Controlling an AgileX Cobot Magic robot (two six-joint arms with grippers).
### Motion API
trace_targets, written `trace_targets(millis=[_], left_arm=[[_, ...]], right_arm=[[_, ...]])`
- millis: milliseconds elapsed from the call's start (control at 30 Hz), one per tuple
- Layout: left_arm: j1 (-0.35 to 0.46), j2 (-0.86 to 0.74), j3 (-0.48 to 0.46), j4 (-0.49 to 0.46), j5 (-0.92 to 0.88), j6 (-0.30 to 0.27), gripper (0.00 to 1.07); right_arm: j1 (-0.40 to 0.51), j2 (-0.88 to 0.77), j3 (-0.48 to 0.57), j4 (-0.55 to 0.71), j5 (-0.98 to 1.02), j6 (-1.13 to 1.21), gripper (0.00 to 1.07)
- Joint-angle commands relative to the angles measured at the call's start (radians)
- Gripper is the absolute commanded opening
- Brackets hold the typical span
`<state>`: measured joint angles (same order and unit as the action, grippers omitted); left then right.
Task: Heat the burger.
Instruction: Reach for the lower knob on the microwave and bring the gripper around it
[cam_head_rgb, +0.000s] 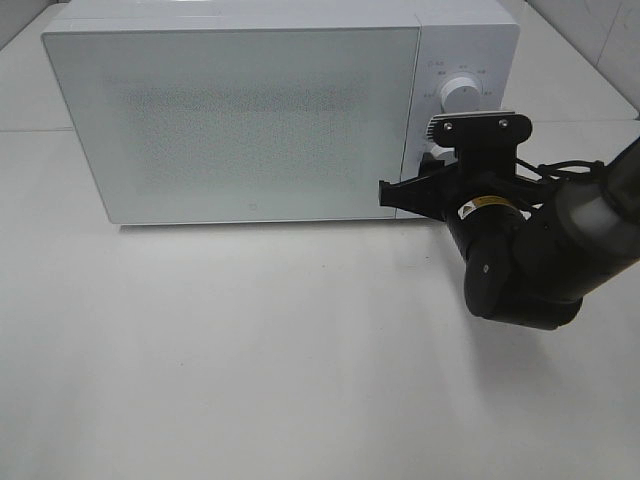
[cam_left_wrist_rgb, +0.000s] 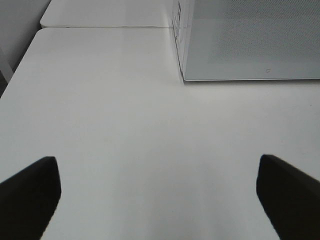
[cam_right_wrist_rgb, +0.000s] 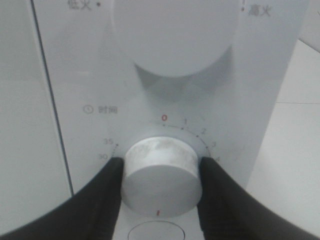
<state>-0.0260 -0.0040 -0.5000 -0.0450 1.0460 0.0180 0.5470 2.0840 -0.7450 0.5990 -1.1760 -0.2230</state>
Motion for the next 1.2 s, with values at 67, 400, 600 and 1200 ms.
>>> trace_targets(millis=[67,400,600,1200], left_arm=[[0.003,-0.027,0.004,-0.003,-0.009,0.000,1.03],[0.003,-0.027,0.004,-0.003,-0.009,0.000,1.03],[0.003,-0.027,0.004,-0.003,-0.009,0.000,1.03],[0.003,-0.027,0.004,-0.003,-0.009,0.000,1.03]], right_arm=[[-0.010,-0.002,-0.030,-0.024,-0.218,-0.005,0.00],[-0.010,-0.002,-0.030,-0.057,-0.219,0.131,0.00],[-0.010,-0.002,-0.046,-0.056,-0.219,0.519,0.00],[-0.010,-0.002,-0.064,0.121,-0.218,1.674,0.00]])
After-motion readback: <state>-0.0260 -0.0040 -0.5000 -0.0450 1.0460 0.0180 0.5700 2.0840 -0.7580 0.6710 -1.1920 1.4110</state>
